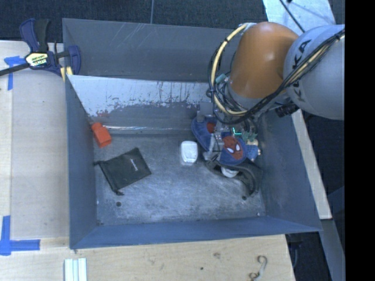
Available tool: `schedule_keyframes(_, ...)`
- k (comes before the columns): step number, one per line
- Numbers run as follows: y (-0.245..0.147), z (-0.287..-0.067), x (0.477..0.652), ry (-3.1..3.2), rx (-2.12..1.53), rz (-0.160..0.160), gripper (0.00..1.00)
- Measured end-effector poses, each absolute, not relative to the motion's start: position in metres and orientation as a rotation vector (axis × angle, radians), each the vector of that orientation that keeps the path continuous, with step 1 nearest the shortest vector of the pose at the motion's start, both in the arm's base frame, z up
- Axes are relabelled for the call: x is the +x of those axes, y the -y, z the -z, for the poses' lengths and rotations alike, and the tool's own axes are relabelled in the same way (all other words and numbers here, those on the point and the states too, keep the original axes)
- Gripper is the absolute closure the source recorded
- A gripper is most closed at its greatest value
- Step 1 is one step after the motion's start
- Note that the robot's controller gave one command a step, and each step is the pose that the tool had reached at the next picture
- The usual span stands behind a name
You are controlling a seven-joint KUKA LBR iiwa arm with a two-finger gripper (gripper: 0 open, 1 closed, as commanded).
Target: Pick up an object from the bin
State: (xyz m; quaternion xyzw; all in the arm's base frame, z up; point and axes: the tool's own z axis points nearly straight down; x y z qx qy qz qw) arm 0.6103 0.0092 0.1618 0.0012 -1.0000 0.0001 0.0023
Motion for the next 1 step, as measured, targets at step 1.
schedule_keyframes(1, 0.0489, -0.1386, 0.6174, 3.141, 0.05, 0.0, 0.0)
